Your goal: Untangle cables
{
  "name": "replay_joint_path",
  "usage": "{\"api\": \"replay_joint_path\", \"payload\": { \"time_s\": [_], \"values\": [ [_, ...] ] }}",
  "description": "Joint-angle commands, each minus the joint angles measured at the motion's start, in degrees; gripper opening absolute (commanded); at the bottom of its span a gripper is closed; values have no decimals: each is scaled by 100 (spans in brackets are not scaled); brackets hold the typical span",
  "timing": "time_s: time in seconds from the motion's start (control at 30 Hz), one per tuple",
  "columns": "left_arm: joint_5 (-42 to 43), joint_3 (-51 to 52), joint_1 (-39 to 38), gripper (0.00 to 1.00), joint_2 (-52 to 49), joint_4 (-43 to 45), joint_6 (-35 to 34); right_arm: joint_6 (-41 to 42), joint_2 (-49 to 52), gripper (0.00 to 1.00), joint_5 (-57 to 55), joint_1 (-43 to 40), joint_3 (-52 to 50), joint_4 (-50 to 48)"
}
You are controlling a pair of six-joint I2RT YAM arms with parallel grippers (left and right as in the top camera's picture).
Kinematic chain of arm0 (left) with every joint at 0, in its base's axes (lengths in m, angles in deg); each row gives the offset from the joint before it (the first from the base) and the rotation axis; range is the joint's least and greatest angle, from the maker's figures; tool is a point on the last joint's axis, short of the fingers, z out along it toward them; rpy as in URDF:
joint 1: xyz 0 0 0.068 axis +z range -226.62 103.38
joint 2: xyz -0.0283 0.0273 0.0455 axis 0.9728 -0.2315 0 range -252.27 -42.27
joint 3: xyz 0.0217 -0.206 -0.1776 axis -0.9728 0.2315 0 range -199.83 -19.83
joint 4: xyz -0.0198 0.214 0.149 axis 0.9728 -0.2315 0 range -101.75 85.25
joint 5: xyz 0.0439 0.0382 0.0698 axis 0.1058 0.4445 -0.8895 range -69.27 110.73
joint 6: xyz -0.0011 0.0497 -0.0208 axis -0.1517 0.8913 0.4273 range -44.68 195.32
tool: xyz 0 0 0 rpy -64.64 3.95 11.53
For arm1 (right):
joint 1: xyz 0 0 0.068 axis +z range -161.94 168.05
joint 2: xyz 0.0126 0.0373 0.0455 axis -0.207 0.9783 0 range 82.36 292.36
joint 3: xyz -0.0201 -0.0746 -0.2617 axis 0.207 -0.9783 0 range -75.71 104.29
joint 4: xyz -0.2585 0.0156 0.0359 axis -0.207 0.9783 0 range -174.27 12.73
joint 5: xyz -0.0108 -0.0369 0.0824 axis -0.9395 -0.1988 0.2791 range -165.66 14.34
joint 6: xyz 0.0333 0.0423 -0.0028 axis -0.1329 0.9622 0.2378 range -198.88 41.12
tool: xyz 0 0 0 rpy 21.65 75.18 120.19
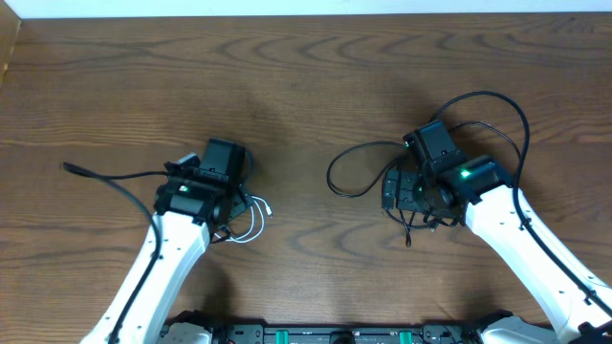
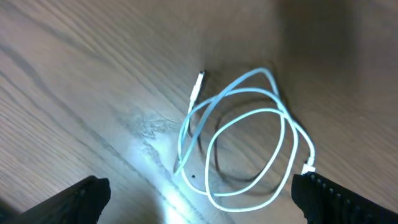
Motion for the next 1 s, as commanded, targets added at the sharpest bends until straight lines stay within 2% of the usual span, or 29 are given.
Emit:
{"api": "replay_joint_path", "payload": {
  "time_s": [0.0,0.2,0.4,0.7,0.87,0.97],
  "values": [
    [26,249,31,98,-61,125,-282,48,-2,99,-173,31,17,37],
    [334,852,31,98,-61,741,-151,50,-2,99,-256,31,17,35],
    [286,1340,31,98,-61,1456,-151,50,-2,99,-256,35,17,37],
    [52,1694,31,99,-63,2035,-153,52,-2,99,-256,35,17,33],
    [52,1845,31,90,-63,2280,-151,50,-2,99,-256,35,17,35],
    [52,1847,31,88,-74,2371,-149,52,-2,99,-256,35,17,35]
  ]
}}
